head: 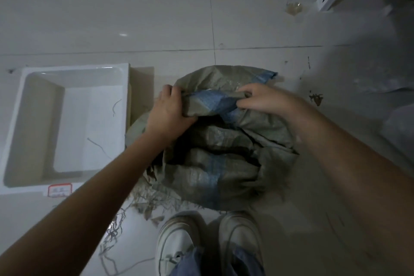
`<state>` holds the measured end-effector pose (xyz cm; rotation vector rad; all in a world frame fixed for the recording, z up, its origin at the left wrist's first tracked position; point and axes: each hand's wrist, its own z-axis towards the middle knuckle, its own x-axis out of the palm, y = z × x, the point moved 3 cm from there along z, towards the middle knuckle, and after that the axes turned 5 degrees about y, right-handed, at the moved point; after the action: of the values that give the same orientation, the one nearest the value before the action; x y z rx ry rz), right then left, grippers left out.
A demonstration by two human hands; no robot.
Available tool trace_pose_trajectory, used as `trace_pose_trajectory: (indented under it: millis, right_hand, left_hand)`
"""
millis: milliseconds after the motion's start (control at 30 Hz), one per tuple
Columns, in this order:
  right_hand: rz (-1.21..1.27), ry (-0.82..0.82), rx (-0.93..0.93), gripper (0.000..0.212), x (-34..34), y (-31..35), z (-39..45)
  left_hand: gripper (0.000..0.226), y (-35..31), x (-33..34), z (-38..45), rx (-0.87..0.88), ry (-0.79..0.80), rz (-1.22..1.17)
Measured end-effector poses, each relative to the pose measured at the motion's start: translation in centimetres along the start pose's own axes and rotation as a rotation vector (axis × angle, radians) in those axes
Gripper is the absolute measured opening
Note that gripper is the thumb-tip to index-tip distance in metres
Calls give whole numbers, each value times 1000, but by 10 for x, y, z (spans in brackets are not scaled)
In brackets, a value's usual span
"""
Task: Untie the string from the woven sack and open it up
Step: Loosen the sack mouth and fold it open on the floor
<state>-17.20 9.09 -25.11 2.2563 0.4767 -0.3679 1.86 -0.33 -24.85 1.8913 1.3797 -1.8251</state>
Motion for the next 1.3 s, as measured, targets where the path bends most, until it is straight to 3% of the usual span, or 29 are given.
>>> trace_pose_trajectory:
  millis: [100,200,300,400,467,500,567,633,667,700,733,800,833,900,933,967,1000,1067,1133,1200,1300]
  right_hand:
    - [253,153,-41,31,-8,-15,-8]
    - [477,156,10,40,-9,-36,-4]
    - [499,45,85,31,-4,-45,3]
    - [200,-120,150,33,2,-42,12]
    - [-223,-278,154,39,4,-28,10]
    - [-447,-434,112,34,6,-13,3]
    - [-725,-797,-101,15,22,22,-21]
    - [-727,-952,-376,13,56,45,-47]
    - [-703,-911,-438,14,74,48,-54]
    - [-687,-772,-406,19,92,43,-54]
    - [-680,-586,-294,24,107,34,-50]
    - [-638,-206,-25,38,132,6,-40]
    - [-627,-91,33,45,139,-5,-37]
    - [-654,57,42,53,148,-15,-32]
    - [-677,125,36,57,153,-17,-31]
    - [-690,185,35,61,157,-20,-30]
    - [-697,224,30,66,158,-24,-29]
    - [-675,272,18,72,154,-32,-29]
    - [-660,335,6,77,145,-42,-32]
    - [-758,420,-10,82,133,-51,-39]
    - [-883,491,-68,84,106,-66,-49]
  left_hand:
    - [18,14,-23,6,-27,138,-353]
    - [2,30,-31,11,-149,310,-619]
    - [19,33,-21,16,-271,393,-788]
    - [15,30,0,24,-420,346,-904]
    - [21,30,14,29,-574,309,-851]
    - [28,31,21,30,-652,309,-815]
    - [29,29,29,30,-776,349,-850]
    - [27,24,27,29,-826,371,-815]
    - [31,21,27,28,-805,387,-751]
    - [37,19,24,29,-723,372,-496]
    - [41,19,20,31,-573,250,-172]
    - [30,-4,0,21,-112,-210,290]
    - [23,-24,0,12,232,-317,412]
    - [19,-45,29,-16,925,-200,563]
    - [19,-45,47,-24,1127,-77,634]
    - [19,-42,62,-24,1146,74,759]
    - [29,-36,71,-19,1039,225,890]
    - [61,-16,80,2,678,466,1042]
    - [85,-10,66,19,452,485,1113]
    - [103,0,52,31,351,450,1099]
    - [108,25,32,36,172,475,1013]
